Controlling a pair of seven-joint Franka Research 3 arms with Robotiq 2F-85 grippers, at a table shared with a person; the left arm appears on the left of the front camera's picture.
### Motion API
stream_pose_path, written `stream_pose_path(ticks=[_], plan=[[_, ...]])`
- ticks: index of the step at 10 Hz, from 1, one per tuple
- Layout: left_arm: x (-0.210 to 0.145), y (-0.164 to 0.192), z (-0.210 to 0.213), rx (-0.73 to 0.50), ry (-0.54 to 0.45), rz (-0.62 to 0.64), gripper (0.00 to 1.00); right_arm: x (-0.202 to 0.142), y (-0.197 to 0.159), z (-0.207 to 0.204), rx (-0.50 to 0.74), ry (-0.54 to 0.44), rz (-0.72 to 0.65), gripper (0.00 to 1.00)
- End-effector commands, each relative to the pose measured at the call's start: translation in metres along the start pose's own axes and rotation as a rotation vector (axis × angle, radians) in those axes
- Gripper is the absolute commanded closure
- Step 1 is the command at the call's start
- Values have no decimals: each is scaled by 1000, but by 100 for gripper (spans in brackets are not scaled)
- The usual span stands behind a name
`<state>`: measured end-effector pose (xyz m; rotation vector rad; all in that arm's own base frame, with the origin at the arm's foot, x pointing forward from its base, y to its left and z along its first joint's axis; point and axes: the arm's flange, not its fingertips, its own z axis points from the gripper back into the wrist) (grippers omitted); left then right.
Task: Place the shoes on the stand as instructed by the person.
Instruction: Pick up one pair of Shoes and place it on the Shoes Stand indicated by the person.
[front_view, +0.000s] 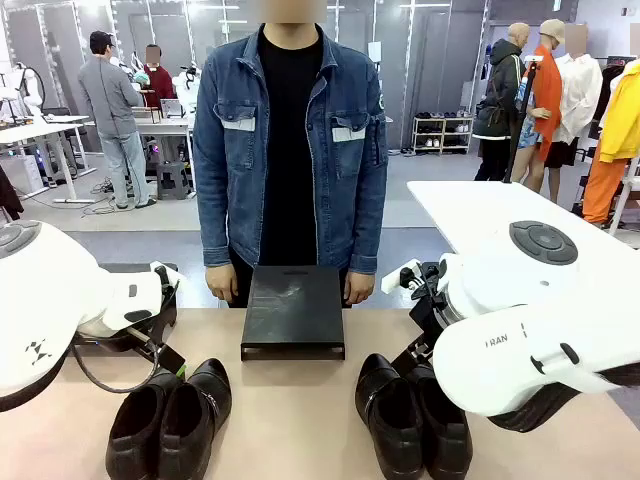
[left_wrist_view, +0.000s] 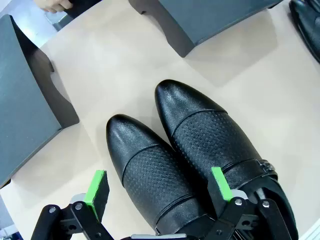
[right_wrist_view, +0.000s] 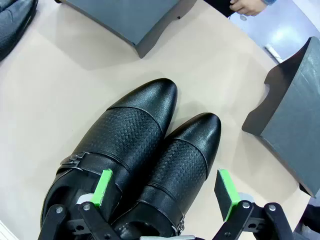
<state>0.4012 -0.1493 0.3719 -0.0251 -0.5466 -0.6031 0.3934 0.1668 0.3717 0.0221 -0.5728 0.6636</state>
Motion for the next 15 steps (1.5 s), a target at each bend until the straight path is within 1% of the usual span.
stream_pose_path(ticks=[1,10,11,12,13,14,15], plan=[[0,0,0,0,0,-1,0,0,0,0,0,0,0,0],[0,0,0,0,0,-1,0,0,0,0,0,0,2,0],[13,1,21,-41,-51,-22,0,9,-6,19,51,-1,-28,0],[23,5,43,-66,-58,-15,0,17,-15,37,107,-21,-56,0],[25,6,62,-94,-30,-27,0,24,-22,52,154,-41,-73,0],[27,9,83,-151,-31,-17,0,31,-29,66,205,-49,-75,0],[27,17,105,-225,-19,-1,0,33,-37,85,276,-78,-102,0]])
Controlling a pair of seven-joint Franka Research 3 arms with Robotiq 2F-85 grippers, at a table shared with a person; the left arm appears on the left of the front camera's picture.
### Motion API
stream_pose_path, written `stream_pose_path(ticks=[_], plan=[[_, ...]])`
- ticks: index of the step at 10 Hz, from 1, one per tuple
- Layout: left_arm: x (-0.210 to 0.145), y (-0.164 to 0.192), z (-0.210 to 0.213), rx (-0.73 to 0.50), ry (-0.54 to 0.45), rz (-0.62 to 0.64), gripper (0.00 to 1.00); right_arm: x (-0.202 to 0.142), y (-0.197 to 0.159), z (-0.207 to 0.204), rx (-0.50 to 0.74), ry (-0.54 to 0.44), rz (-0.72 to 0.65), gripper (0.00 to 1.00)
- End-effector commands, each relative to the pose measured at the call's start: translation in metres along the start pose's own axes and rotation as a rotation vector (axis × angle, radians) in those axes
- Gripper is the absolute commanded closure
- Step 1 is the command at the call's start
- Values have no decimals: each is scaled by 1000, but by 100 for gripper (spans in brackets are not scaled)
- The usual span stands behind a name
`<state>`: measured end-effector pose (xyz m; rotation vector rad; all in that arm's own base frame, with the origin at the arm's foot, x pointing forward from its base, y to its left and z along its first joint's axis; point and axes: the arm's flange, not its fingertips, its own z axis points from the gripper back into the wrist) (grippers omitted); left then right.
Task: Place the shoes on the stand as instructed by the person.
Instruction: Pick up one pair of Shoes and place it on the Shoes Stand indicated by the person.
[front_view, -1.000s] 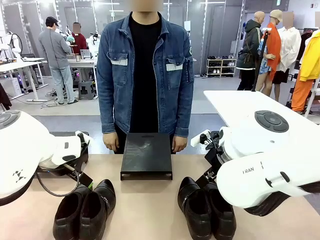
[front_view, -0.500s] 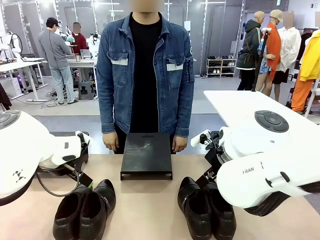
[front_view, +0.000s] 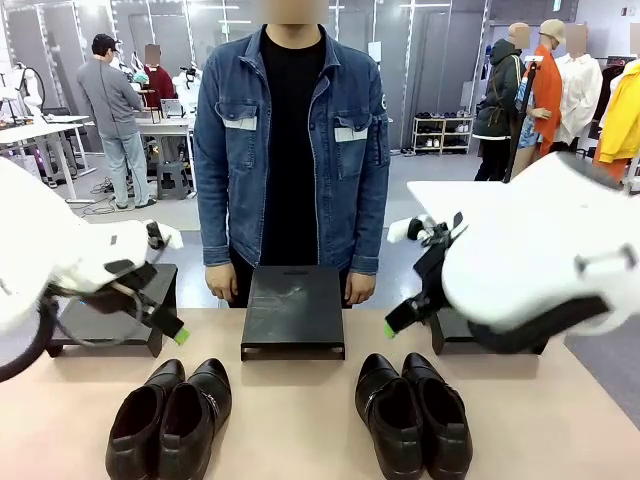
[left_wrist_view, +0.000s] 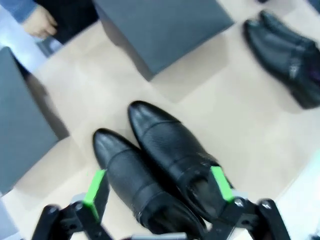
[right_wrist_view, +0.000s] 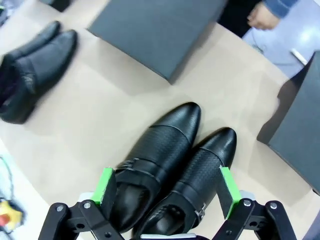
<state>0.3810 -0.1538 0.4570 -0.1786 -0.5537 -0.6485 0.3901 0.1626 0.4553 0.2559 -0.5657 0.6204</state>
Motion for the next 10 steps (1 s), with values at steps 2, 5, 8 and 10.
stream_pose_path(ticks=[2,5,8,10], plan=[[-14,41,76,-361,-15,95,0,-11,-46,71,291,-62,-96,0],[-67,102,136,-756,-106,262,0,-64,-107,126,623,-186,-259,0],[-147,157,177,-990,-320,368,0,-139,-161,164,798,-282,-395,0],[-199,180,193,-1000,-429,471,0,-182,-181,187,780,-368,-501,0]])
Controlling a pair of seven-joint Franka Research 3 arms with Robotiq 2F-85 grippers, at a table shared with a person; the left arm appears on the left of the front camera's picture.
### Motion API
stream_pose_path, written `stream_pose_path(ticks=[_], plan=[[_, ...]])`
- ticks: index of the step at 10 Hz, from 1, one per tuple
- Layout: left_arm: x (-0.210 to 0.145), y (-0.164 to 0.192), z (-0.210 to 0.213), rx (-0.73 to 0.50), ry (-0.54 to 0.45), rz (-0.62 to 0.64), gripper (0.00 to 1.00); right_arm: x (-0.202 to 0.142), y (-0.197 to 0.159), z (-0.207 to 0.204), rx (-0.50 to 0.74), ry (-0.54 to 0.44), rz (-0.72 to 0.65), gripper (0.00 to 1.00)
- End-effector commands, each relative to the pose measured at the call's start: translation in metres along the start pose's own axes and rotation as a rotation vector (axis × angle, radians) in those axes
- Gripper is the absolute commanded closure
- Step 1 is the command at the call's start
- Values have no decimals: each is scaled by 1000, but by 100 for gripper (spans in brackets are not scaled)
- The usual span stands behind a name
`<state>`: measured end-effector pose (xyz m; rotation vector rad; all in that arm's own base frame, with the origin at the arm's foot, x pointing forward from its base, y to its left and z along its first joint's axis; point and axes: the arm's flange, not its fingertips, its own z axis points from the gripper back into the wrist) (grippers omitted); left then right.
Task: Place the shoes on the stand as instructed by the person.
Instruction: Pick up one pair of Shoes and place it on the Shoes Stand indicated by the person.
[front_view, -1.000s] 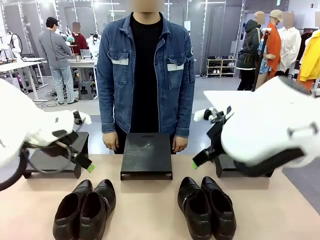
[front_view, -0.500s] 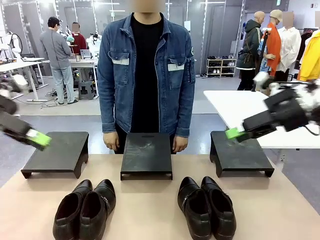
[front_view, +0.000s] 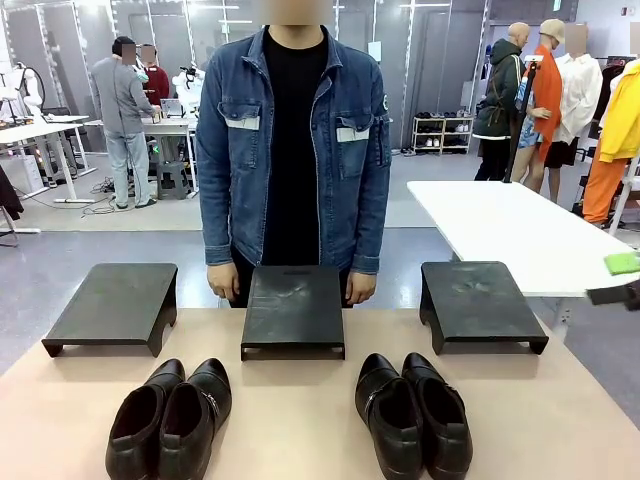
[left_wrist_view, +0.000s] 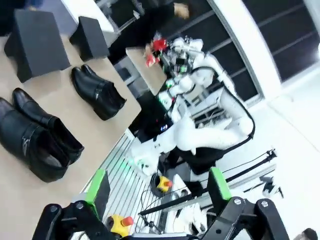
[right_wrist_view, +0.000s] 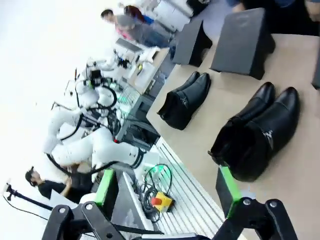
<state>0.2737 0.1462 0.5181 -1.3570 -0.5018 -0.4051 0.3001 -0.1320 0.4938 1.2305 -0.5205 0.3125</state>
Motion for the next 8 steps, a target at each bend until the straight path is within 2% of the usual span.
stream_pose_path(ticks=[1,2,4,7,8], plan=[[-12,9,23,46,-77,41,0,-9,-4,22,-15,-96,-21,0],[-23,7,36,84,-106,59,0,-19,-5,35,-11,-134,-28,0],[-37,0,59,151,-184,77,0,-32,-7,52,-26,-149,-66,0],[-32,3,58,237,-260,89,0,-31,-12,57,-79,-206,-73,0],[-46,2,70,187,-196,102,0,-37,-7,64,-50,-163,-94,0]])
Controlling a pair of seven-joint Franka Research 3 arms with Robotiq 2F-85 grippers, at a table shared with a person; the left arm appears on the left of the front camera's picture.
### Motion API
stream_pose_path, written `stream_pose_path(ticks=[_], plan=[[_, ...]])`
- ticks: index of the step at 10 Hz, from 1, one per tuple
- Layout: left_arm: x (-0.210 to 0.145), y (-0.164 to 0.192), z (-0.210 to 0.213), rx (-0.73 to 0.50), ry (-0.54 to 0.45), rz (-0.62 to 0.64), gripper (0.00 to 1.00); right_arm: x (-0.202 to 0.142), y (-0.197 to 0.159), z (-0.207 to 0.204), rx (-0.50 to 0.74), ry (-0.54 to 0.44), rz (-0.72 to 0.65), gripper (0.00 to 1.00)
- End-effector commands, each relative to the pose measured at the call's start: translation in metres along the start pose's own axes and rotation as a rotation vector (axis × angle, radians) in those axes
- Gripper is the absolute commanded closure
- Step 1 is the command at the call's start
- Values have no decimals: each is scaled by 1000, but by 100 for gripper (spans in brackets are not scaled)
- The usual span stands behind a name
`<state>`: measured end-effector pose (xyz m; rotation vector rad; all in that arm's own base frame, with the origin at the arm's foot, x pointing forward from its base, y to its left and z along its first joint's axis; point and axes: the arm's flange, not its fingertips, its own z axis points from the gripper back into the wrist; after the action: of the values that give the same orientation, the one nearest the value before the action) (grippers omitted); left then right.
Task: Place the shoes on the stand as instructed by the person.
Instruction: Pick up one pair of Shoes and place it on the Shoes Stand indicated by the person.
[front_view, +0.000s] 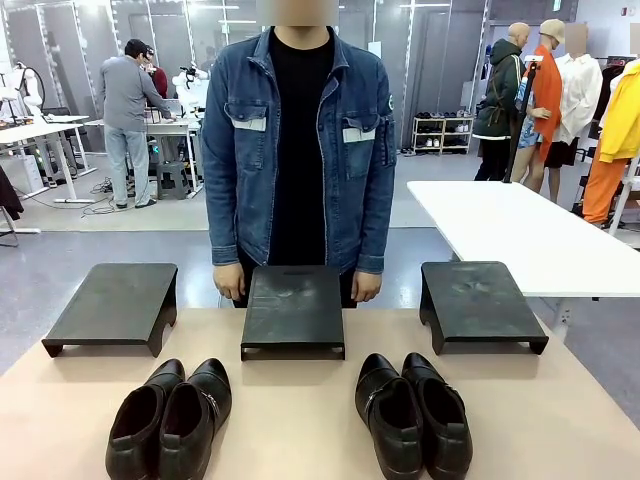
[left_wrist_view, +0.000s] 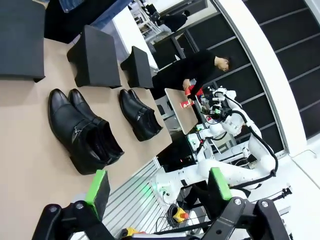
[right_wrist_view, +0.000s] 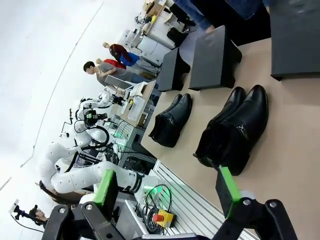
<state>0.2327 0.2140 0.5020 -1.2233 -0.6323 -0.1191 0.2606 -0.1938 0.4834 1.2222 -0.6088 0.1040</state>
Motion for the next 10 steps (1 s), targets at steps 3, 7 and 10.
stream_pose_path(ticks=[3,7,10], plan=[[-4,1,1,-20,20,0,0,-1,1,0,15,9,6,0],[-4,1,1,-20,20,0,0,-1,1,0,15,9,6,0],[-4,1,1,-20,20,0,0,-1,1,0,15,9,6,0]])
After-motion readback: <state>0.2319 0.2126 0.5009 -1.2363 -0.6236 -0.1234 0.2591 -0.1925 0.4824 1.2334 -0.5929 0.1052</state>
